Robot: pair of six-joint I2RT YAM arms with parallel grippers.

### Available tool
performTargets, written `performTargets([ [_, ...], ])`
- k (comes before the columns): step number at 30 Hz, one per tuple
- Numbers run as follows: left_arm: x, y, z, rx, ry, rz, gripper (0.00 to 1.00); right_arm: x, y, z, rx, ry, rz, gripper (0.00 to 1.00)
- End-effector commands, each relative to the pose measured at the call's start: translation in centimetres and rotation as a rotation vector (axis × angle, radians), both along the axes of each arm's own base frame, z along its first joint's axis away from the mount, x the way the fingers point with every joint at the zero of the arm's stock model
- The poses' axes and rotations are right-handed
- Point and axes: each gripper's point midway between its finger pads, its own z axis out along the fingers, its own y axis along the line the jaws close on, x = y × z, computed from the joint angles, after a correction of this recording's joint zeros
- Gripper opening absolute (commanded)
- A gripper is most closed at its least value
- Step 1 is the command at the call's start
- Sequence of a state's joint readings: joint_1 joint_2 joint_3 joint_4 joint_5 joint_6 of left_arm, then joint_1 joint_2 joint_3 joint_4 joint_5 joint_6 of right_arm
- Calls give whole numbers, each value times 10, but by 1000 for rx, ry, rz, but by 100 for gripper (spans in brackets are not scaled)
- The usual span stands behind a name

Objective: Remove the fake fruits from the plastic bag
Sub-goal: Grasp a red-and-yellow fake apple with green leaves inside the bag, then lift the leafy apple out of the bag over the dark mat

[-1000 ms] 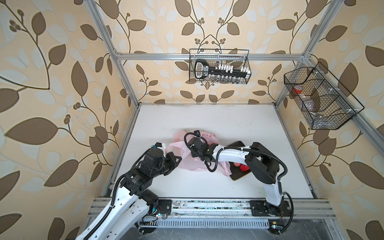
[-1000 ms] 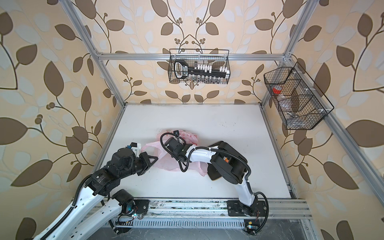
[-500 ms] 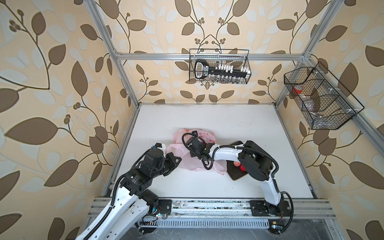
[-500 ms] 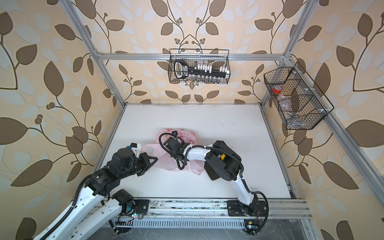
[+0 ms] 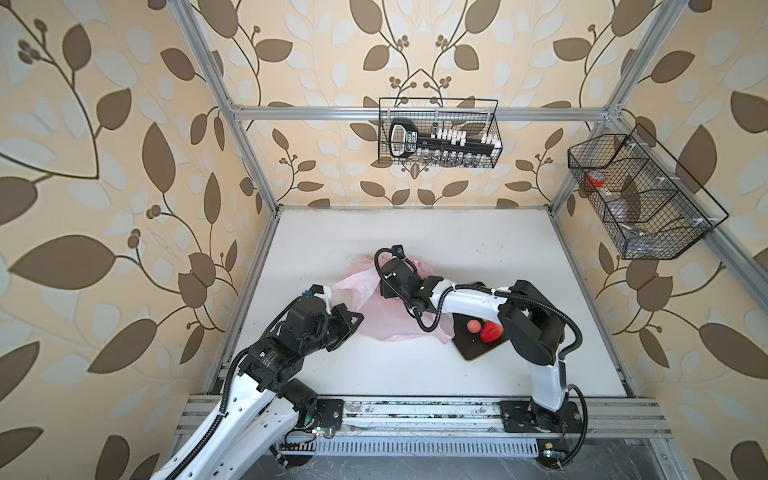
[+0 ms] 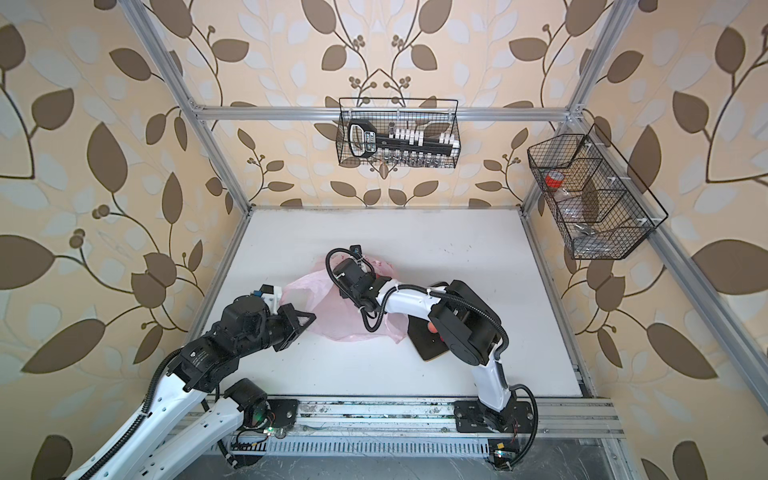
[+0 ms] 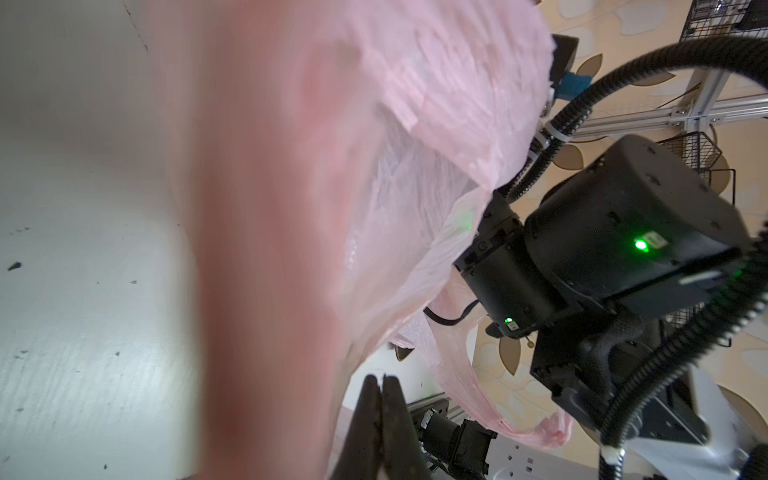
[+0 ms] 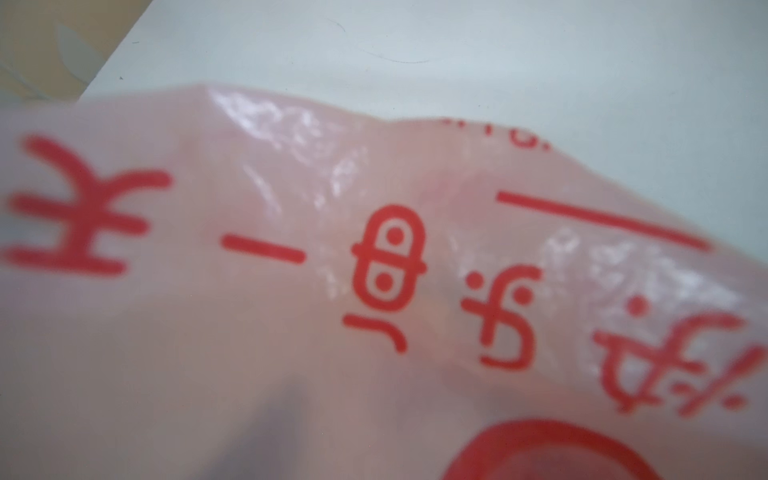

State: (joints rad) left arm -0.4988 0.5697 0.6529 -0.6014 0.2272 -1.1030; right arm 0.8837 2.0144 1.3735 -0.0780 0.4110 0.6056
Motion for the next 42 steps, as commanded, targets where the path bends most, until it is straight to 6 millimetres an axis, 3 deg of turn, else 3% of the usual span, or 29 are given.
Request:
performTargets([
  [1,-1,-7,23,-36,-50,-35,0,10,-5,-14,-9,5,-45,68],
  [10,-1,-13,28,-46,-53,-68,0,27,6,-41,10,38,-80,69],
  [16,-2,-12,27,-42,-51,-67,0,39,0,-52,-20,26,-113,60],
  [24,-1,-10,21,-32,-40,-54,0,40,2,-31,8,-3,-73,41],
  [30,1,-7,14,-25,-33,-32,0,19,11,-3,83,25,28,39],
  [35,3,-5,9,-22,-28,-9,0,-18,19,7,85,100,177,41],
  [42,7,-3,4,-28,-23,22,0,-70,6,19,45,194,330,43],
])
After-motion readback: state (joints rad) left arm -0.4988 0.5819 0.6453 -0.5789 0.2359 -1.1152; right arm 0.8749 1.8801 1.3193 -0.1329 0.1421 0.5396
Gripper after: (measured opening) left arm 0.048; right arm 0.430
